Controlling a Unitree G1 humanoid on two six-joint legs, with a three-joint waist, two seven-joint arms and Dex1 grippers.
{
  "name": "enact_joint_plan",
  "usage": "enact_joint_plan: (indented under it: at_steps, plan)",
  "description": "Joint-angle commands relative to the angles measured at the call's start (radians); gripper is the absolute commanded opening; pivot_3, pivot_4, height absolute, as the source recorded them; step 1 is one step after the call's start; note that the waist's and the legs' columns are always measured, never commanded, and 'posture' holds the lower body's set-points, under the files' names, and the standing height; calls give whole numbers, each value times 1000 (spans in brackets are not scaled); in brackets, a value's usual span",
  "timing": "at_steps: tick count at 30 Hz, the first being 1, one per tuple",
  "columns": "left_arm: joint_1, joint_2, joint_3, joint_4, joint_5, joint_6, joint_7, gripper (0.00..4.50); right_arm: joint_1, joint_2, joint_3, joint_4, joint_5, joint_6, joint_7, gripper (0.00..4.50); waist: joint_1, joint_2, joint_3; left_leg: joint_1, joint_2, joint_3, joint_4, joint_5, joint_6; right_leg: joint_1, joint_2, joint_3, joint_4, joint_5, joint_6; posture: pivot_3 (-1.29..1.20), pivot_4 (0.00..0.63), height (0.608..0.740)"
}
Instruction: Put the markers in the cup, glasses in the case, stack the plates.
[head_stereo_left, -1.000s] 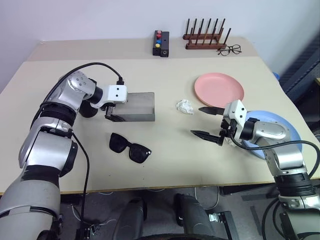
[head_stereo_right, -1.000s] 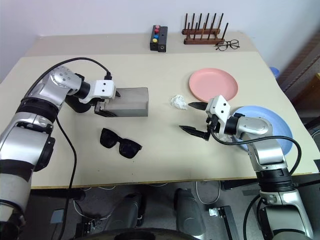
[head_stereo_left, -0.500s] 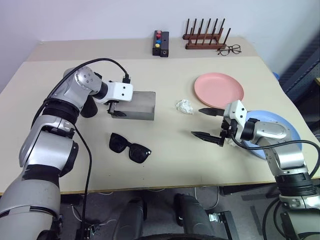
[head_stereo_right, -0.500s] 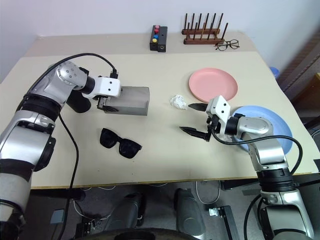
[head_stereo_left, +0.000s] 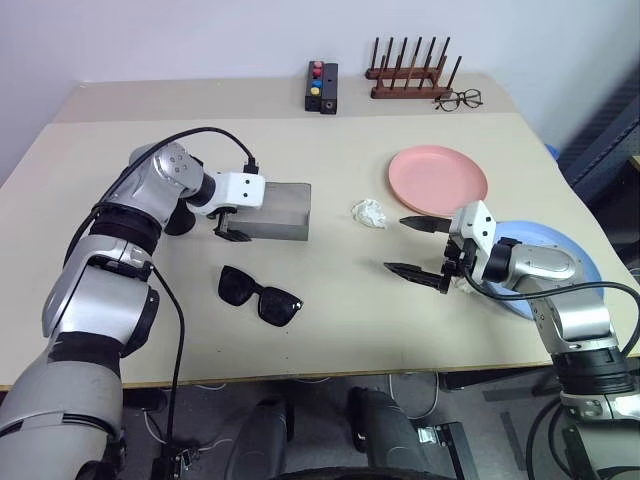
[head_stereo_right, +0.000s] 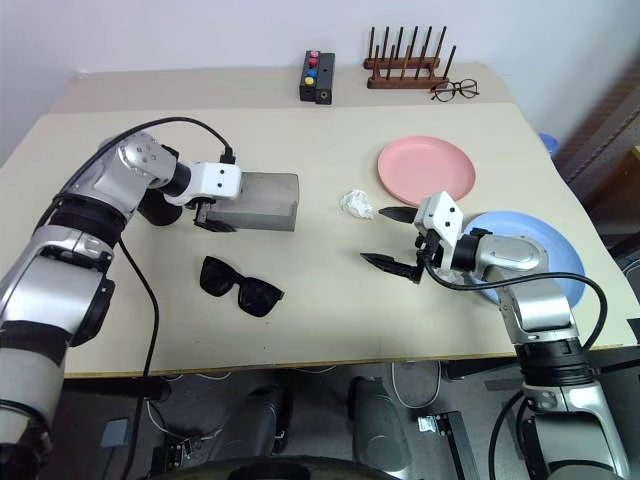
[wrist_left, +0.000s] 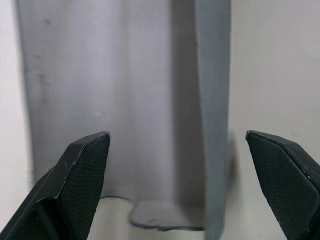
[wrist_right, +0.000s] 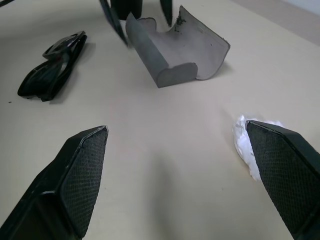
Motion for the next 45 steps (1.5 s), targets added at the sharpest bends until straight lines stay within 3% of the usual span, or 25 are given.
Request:
enact_joint_plan:
  at_steps: [1,3,4,6,9,23,28,38,45]
  plan:
    - [-6,-5,6,-9,-1,11,11,4443,-8,-20,-37,-38,20,-1,-5,4500,1,0,0,0,0,0,0,0,0,0,0,0,0,0,0,0,150,740]
    - [-8,-15,6,-14,-8,28,-3,4443,-11,-22,-36,-35,21,-2,-6,4500,2,0,0,0,0,0,1,0,0,0,0,0,1,0,0,0,150,740]
    - [-9,-16,5,-17,-8,32,-7,4207,-12,-23,-36,-35,21,-1,-7,4500,2,0,0,0,0,0,2,0,0,0,0,0,1,0,0,0,150,740]
    - [-8,-18,6,-25,-12,37,-20,3634,-10,-25,-38,-38,23,0,-8,4500,3,0,0,0,0,0,3,0,0,1,0,0,2,0,0,0,150,740]
    - [-6,-25,13,-37,-17,34,-11,2226,-6,-26,-39,-40,23,0,-12,4500,2,0,0,-1,0,0,5,0,0,1,0,0,3,0,0,0,150,740]
    - [-9,-44,18,-48,-34,65,0,2226,-2,-27,-37,-37,24,-7,-22,4500,1,0,0,-1,0,0,8,0,1,1,0,0,4,0,0,0,150,740]
    - [-12,-47,10,-51,-26,81,8,56,-3,-27,-37,-37,24,-7,-22,4500,1,0,0,-1,0,0,8,0,1,1,0,0,5,0,0,0,150,740]
    - [-10,-49,26,-113,-55,81,-3,56,-2,-24,-36,-40,25,-6,-25,4500,1,0,0,-1,0,0,8,-1,1,1,0,0,5,0,0,0,150,740]
    - [35,-75,62,-333,-178,273,-149,56,3,-23,-38,-40,24,-9,-30,4500,1,0,0,-1,0,0,9,-1,1,1,0,0,5,0,0,0,150,740]
